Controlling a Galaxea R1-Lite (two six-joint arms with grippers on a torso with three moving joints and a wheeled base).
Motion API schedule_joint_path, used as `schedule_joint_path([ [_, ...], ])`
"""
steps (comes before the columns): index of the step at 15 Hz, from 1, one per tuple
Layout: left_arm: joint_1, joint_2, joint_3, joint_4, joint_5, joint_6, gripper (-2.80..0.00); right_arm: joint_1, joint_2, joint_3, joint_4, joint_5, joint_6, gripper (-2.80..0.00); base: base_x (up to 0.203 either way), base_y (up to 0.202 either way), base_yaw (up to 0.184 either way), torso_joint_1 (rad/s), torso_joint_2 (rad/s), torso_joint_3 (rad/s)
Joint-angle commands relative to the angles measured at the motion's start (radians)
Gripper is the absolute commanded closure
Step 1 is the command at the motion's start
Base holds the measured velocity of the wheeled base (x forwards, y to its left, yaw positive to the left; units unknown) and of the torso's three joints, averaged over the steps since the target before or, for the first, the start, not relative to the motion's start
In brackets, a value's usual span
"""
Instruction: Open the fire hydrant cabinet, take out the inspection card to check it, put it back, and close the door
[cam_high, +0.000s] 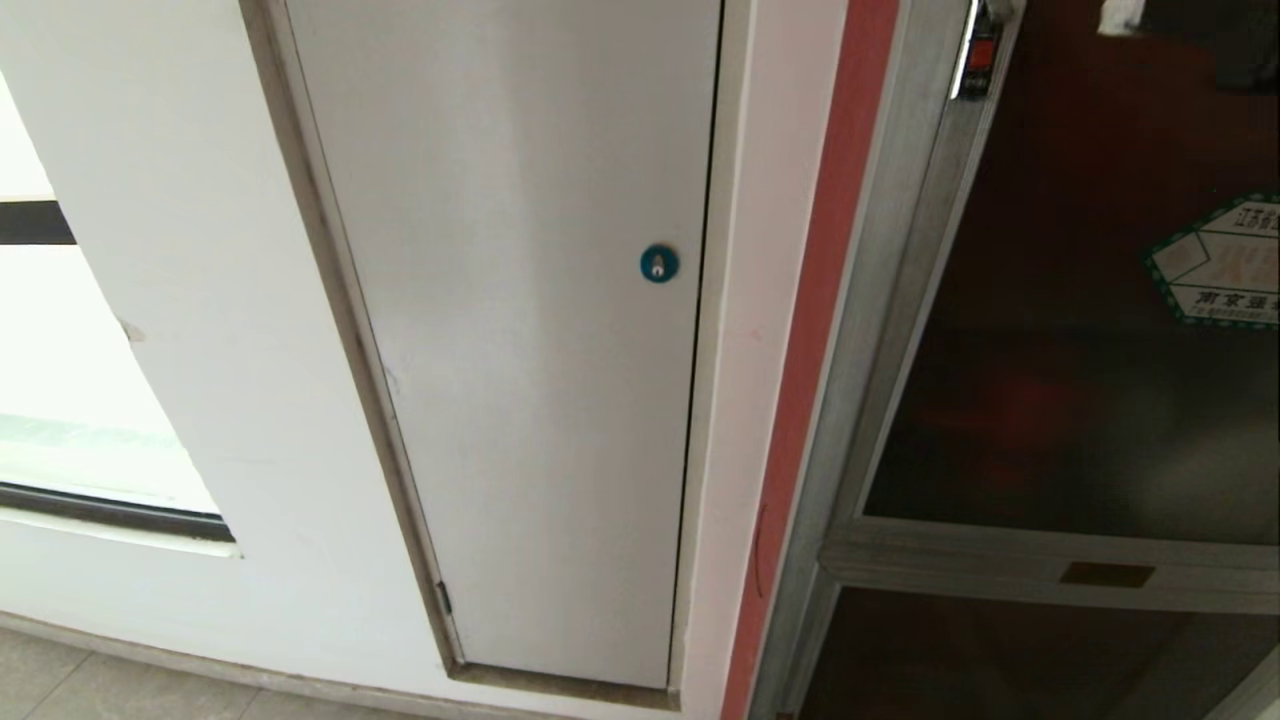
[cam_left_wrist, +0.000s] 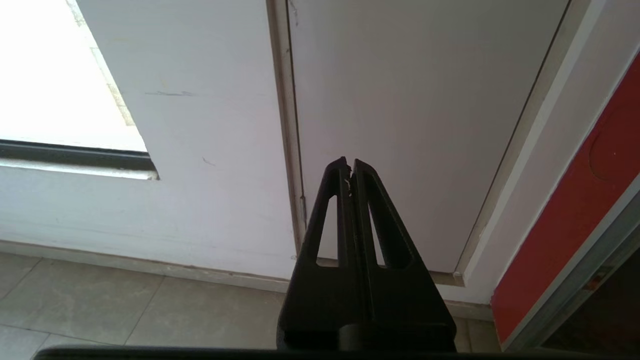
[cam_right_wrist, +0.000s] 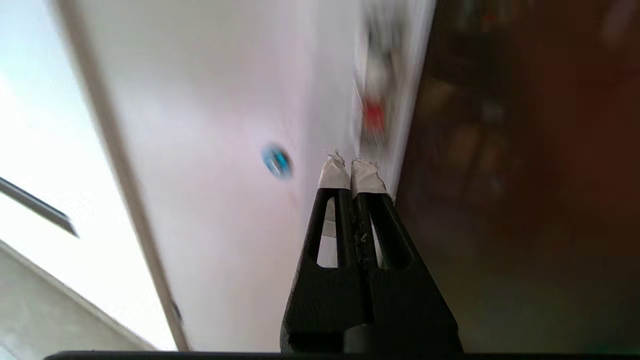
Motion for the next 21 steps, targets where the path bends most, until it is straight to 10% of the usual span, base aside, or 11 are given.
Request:
schedule_joint_path([
  [1, 0.0, 0.0, 0.002, -0.001, 0.0, 0.0, 0.0, 0.001, -0.007, -0.116, 0.053, 0.013, 0.003, 0.0, 0.0, 0.0, 0.0, 0.0, 0.0, 0.0],
  [11, 0.0, 0.001, 0.002, -0.001, 0.0, 0.0, 0.0, -0.007, 0.221, -0.415, 0.032, 0.06, 0.008, 0.0, 0.0, 0.0, 0.0, 0.0, 0.0, 0.0],
  [21, 0.0, 0.001, 0.002, -0.002, 0.0, 0.0, 0.0, -0.09, 0.357, -0.429, -0.126, 0.029, 0.006, 0.0, 0.0, 0.0, 0.0, 0.0, 0.0, 0.0],
])
